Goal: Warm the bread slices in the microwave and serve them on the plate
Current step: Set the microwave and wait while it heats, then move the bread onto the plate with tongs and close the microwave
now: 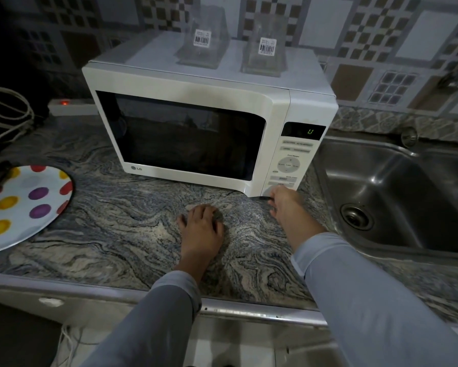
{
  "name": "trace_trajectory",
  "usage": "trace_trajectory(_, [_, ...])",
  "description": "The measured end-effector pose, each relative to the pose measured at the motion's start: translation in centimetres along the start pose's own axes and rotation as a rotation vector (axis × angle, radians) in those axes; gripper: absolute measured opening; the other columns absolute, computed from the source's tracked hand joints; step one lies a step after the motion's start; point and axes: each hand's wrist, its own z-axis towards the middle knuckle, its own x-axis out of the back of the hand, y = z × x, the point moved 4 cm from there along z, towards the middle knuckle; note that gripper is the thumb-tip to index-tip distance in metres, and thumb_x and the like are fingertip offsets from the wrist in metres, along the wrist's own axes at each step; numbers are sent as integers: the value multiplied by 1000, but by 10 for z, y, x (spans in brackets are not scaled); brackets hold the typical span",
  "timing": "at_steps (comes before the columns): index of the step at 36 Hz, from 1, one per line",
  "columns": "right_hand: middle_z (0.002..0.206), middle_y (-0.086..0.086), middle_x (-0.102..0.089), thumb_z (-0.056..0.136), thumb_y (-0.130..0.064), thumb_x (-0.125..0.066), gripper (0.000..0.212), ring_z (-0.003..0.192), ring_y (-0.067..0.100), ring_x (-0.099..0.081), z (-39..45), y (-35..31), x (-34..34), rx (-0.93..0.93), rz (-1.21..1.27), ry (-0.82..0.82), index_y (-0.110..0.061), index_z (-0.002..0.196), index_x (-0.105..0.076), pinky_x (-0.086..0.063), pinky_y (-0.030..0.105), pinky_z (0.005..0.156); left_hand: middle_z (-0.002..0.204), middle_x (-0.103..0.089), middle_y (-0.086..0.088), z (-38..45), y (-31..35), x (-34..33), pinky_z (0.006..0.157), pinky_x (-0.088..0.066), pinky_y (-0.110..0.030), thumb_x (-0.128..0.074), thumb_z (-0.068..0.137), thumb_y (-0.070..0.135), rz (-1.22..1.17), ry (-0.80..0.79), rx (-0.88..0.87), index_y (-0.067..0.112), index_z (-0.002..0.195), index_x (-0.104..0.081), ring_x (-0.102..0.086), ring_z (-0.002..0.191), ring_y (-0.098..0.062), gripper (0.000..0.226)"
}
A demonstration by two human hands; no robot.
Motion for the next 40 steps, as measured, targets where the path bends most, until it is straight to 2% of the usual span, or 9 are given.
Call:
trace_trajectory(5, [95, 7, -60, 94, -18, -43, 27, 82, 24, -53, -13, -8, -8, 246, -412, -39, -6, 113, -59, -44, 30, 71, 135, -46, -2, 0, 0, 0, 113, -13, -52, -42, 93, 36, 0, -3, 8, 22, 131, -46, -38, 130, -23, 41])
trace_trajectory(9, [104, 7, -63, 92, -16, -47, 18, 95, 26, -58, -39, -12, -18, 709, -757, -16, -13, 92, -65, -46, 28, 71, 134, -47, -1, 3, 1, 3, 113, -16, -49, -42, 92, 37, 37, -38, 24, 23, 131, -46, -40, 128, -22, 41])
trace_trajectory(12, [105, 12, -57, 86, -11, -53, 16, 104, 29, -50, -57, -17, -23, 1127, -1040, 33, -6, 95, -65, -43, 34, 83, 127, -54, -6, 18, 6, 18, 104, -37, -43, -47, 91, 38, -11, -54, 82, 22, 125, -50, -50, 118, -27, 37])
trace_trajectory(16, [99, 10, -63, 61, -12, -77, 25, 103, 28, -54, -81, -34, -28, 1572, -1325, 225, -6, 84, -70, -34, 38, 79, 123, -54, -12, 46, 33, 74, 91, -48, -41, -54, 89, 26, -225, 271, -57, 13, 125, -52, -53, 112, -31, 38])
trace_trajectory(19, [132, 11, -49, 82, -17, -65, 32, 134, 28, -33, -88, -44, -35, 1570, -1678, 269, -10, 113, -65, -26, 45, 101, 131, -50, -10, 61, 62, 128, 98, -41, -44, -56, 83, 25, -171, 575, -260, 14, 125, -52, -47, 122, -28, 44])
trace_trajectory(22, [138, 7, -41, 95, -22, -46, 37, 136, 26, -23, -94, -59, -34, 1502, -1919, 359, -18, 131, -54, -19, 52, 110, 137, -48, -8, 78, 90, 177, 106, -31, -49, -53, 84, 29, -47, 699, -400, 16, 127, -51, -42, 130, -24, 45])
trace_trajectory(29, [138, 7, -41, 99, -22, -40, 41, 131, 28, -28, -106, -74, -41, 1505, -2014, 525, -15, 138, -46, -19, 58, 110, 144, -43, -7, 120, 125, 213, 115, -8, -56, -25, 98, 49, 158, 174, -319, 18, 139, -39, -36, 136, -25, 54])
trace_trajectory(33, [132, 3, -53, 93, -28, -48, 33, 126, 22, -41, -110, -70, -37, 1525, -1895, 597, -20, 121, -64, -30, 55, 109, 139, -46, -11, 120, 131, 221, 114, -16, -52, -22, 98, 51, 234, 130, -324, 14, 138, -41, -38, 133, -28, 58])
trace_trajectory(40, [91, 0, -71, 65, -34, -76, 18, 91, 18, -61, -115, -75, -35, 1630, -1684, 593, -22, 78, -79, -50, 44, 89, 141, -43, -12, 117, 132, 224, 115, -16, -49, -23, 99, 45, 240, 40, -288, 14, 138, -40, -36, 135, -28, 53])
